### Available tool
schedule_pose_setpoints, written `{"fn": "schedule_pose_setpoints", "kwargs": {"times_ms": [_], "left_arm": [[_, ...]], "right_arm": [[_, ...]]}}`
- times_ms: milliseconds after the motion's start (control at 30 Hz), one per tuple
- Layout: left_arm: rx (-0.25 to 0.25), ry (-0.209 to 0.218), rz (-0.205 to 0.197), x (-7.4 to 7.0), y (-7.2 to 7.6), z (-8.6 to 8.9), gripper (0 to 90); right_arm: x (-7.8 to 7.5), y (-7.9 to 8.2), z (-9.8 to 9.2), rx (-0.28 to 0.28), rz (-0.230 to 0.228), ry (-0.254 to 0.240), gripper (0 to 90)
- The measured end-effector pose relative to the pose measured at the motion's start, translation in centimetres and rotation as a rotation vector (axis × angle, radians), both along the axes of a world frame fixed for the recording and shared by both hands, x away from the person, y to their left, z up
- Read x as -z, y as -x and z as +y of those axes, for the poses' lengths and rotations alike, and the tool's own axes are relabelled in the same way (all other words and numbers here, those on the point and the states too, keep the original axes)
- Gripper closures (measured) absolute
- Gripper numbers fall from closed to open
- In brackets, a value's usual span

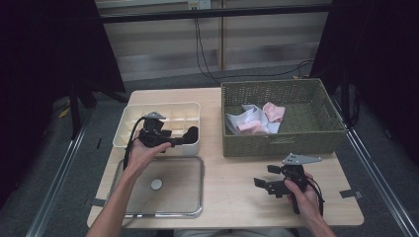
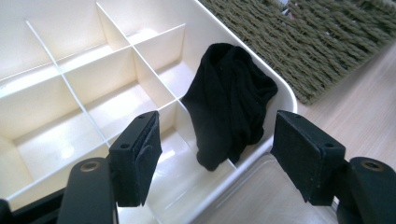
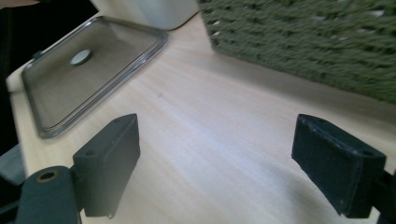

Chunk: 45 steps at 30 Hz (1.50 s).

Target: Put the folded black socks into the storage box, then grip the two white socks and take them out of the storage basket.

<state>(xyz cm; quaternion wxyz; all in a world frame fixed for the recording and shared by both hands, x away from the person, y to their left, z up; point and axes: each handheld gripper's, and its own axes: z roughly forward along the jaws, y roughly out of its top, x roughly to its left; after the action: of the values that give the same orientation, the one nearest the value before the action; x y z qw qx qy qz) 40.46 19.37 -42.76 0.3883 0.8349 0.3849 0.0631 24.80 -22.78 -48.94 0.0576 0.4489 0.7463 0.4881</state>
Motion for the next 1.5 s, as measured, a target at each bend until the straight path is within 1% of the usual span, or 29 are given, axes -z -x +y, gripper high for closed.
{"fn": "schedule_pose_setpoints", "kwargs": {"times_ms": [33, 100, 167, 200, 233, 267, 333, 367, 467, 533, 567, 600, 667, 700, 767, 833, 900, 967, 1033, 1100, 1133, 1167, 1267, 1333, 1367, 1400, 1433, 1467, 1500], "left_arm": [[0.002, -0.018, -0.007, 0.0, 0.2, 0.1, 32.1], [0.003, -0.012, -0.008, 0.0, 0.4, 0.5, 31.8], [-0.006, 0.003, -0.016, -0.2, 0.7, 0.8, 30.3], [-0.005, 0.022, -0.012, -0.3, 0.9, 1.0, 29.3], [0.007, 0.023, -0.012, -0.5, 1.3, 1.0, 27.7], [0.027, 0.020, -0.027, -0.7, 1.7, 0.8, 25.2], [0.051, 0.012, -0.049, -1.0, 2.5, 0.5, 25.6], [0.063, 0.025, -0.054, -1.1, 2.8, 0.5, 25.7], [0.081, 0.005, -0.075, -1.2, 3.7, 0.4, 27.0], [0.065, 0.024, -0.071, -1.0, 4.3, 0.5, 27.4], [0.066, 0.018, -0.075, -1.0, 4.5, 0.6, 27.4], [0.067, 0.008, -0.091, -0.9, 4.8, 0.7, 28.1], [0.069, 0.011, -0.090, -0.9, 5.3, 0.9, 32.4], [0.060, 0.003, -0.099, -0.8, 5.6, 1.0, 30.5], [0.055, 0.013, -0.101, -0.8, 6.3, 1.2, 30.6], [0.053, 0.008, -0.117, -0.5, 7.1, 1.5, 31.8], [0.053, 0.017, -0.115, -0.2, 7.6, 1.7, 32.2], [0.030, 0.028, -0.122, 0.2, 8.2, 1.9, 32.9], [0.027, 0.047, -0.120, 0.7, 8.7, 2.2, 34.0], [0.024, 0.052, -0.125, 1.1, 9.2, 2.4, 34.8], [0.025, 0.060, -0.111, 1.4, 9.5, 2.5, 34.8], [0.024, 0.055, -0.107, 1.6, 9.8, 2.6, 34.2], [0.021, 0.044, -0.132, 2.0, 10.7, 2.8, 34.0], [0.008, 0.054, -0.131, 2.1, 11.2, 2.9, 33.7], [-0.002, 0.093, -0.106, 2.4, 11.4, 3.1, 32.6], [-0.010, 0.118, -0.086, 2.5, 11.6, 3.2, 32.0], [-0.019, 0.108, -0.087, 2.7, 11.8, 3.3, 31.6], [-0.017, 0.081, -0.105, 2.8, 12.2, 3.3, 30.5], [-0.013, 0.074, -0.105, 3.0, 12.4, 3.4, 30.4]], "right_arm": [[0.0, 0.0, 0.0, 0.003, 0.001, -0.004, 14.7], [-0.1, 0.0, -0.1, -0.003, -0.010, 0.000, 14.8], [-0.2, 0.0, -0.2, -0.006, -0.012, -0.005, 14.9], [-0.2, -0.1, -0.2, -0.007, -0.012, -0.011, 15.0], [-0.2, -0.1, -0.2, -0.021, -0.012, -0.016, 15.2], [-0.2, -0.2, -0.2, -0.024, -0.007, -0.014, 15.3], [-0.3, -0.4, 0.1, -0.016, 0.004, -0.007, 18.2], [-0.3, -0.5, 0.1, -0.020, 0.005, -0.005, 18.2], [-0.3, -0.8, 0.2, 0.006, 0.015, 0.001, 19.2], [-0.3, -0.8, 0.2, 0.017, 0.024, 0.001, 18.8], [-0.4, -0.8, 0.2, 0.010, 0.019, 0.000, 19.1], [-0.4, -0.8, 0.2, 0.014, 0.017, 0.008, 20.7], [-0.5, -0.6, 0.3, 0.031, -0.013, 0.022, 23.8], [-0.6, -0.5, 0.2, 0.038, -0.029, 0.034, 25.6], [-0.8, -0.4, 0.1, 0.022, -0.027, 0.011, 31.8], [-0.8, -0.2, -0.1, 0.008, -0.029, -0.004, 36.2], [-0.8, -0.2, 0.0, 0.008, -0.030, -0.001, 36.0], [-0.8, -0.3, 0.0, 0.017, -0.017, -0.001, 40.3], [-0.8, -0.3, 0.1, 0.021, -0.025, 0.002, 40.5], [-0.9, -0.3, 0.1, 0.027, -0.038, -0.003, 41.3], [-0.9, -0.3, 0.1, 0.028, -0.044, -0.008, 41.5], [-1.0, -0.3, 0.1, 0.033, -0.052, -0.010, 41.9], [-1.1, -0.3, 0.0, 0.055, -0.080, -0.013, 43.6], [-1.2, -0.3, -0.1, 0.059, -0.079, -0.010, 43.1], [-1.3, -0.4, -0.1, 0.056, -0.080, -0.013, 43.2], [-1.4, -0.4, 0.0, 0.049, -0.077, -0.008, 43.0], [-1.5, -0.4, 0.0, 0.044, -0.075, -0.004, 42.7], [-1.6, -0.4, 0.0, 0.038, -0.067, -0.004, 42.7], [-1.7, -0.5, 0.1, 0.032, -0.065, -0.004, 42.9]]}}
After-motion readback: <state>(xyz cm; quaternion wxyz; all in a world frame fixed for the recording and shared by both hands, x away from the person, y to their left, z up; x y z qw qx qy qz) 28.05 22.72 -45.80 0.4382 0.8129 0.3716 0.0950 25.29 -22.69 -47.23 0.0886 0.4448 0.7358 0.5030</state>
